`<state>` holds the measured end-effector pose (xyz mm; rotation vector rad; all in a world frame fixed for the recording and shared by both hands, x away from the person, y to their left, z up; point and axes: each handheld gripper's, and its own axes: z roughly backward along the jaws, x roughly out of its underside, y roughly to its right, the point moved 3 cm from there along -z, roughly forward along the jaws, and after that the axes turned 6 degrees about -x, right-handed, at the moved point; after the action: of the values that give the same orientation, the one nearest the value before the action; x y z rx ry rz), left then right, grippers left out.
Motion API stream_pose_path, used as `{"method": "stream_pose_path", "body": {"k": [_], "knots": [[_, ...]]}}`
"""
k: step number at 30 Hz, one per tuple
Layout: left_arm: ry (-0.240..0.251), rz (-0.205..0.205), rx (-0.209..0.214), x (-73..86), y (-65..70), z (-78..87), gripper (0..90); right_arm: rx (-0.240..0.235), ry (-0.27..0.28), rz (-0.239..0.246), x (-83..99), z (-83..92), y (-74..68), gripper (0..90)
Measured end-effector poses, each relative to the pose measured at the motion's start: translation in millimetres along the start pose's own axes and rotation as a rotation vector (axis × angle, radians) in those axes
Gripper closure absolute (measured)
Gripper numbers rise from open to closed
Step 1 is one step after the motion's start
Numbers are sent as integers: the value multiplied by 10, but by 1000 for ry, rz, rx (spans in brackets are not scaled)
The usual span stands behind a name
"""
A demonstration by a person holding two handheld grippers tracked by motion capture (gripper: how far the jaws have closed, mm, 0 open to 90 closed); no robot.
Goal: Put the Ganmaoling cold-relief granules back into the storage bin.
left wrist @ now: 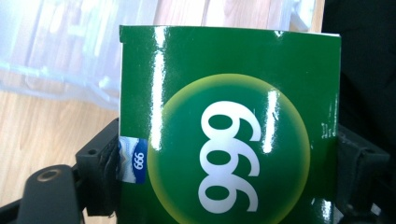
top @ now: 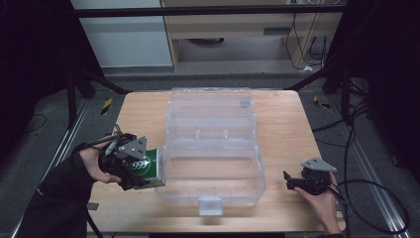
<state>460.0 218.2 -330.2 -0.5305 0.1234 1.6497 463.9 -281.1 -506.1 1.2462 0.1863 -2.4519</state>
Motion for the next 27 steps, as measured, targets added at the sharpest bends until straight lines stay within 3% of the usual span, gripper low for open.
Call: {"method": "stream_pose_path", "body": {"k": [10, 27], "knots": [[1, -48, 10, -281, -29, -171, 148, -3, -1, -2, 3, -2, 0, 39], [1, -99, 27, -497, -39, -412, 148, -3, -3, 2, 10, -6, -1, 38]]}}
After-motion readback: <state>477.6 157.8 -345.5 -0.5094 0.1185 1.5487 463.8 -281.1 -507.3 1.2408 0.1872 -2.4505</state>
